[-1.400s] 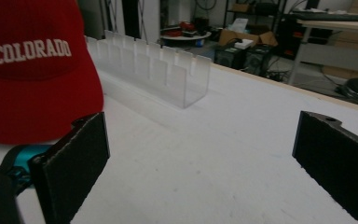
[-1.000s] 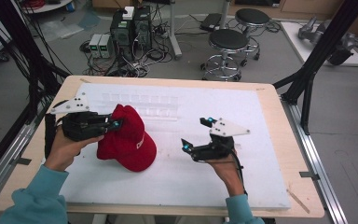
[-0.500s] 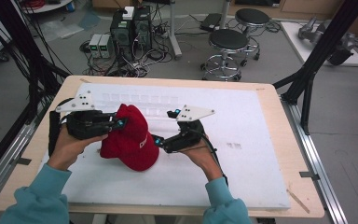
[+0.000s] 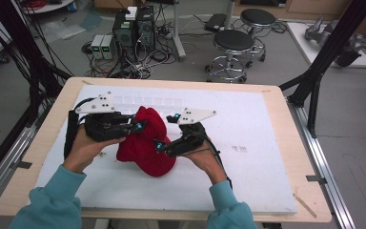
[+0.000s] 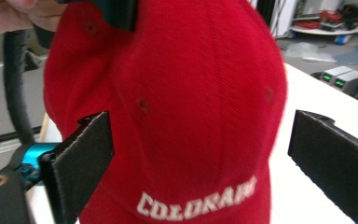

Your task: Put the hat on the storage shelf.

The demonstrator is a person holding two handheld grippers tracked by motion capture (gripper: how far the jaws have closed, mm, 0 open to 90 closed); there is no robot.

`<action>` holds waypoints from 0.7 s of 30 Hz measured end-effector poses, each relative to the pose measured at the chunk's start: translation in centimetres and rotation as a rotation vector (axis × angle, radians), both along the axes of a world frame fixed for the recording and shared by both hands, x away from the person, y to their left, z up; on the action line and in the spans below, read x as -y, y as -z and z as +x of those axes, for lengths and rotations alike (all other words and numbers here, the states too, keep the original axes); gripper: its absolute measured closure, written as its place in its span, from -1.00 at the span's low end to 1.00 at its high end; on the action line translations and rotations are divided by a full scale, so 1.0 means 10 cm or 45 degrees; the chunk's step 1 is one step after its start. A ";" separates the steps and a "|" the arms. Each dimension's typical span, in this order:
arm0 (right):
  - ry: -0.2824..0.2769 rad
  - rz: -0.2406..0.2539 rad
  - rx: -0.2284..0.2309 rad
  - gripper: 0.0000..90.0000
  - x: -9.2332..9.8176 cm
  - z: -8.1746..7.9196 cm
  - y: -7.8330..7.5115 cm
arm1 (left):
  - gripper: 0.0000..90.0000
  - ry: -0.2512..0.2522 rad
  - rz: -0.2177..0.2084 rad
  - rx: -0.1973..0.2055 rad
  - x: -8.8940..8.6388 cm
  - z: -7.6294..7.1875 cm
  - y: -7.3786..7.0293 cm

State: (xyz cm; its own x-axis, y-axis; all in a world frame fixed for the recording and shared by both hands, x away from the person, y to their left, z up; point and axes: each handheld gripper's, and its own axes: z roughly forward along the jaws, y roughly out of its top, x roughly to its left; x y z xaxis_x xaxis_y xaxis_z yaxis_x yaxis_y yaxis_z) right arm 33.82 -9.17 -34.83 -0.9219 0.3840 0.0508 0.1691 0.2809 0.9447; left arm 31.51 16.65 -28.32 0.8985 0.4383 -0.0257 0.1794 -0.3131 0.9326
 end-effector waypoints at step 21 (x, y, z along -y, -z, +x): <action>-0.062 -0.055 -0.038 0.81 -0.02 -0.06 -0.05 | 0.86 0.029 0.025 -0.001 0.07 -0.01 0.02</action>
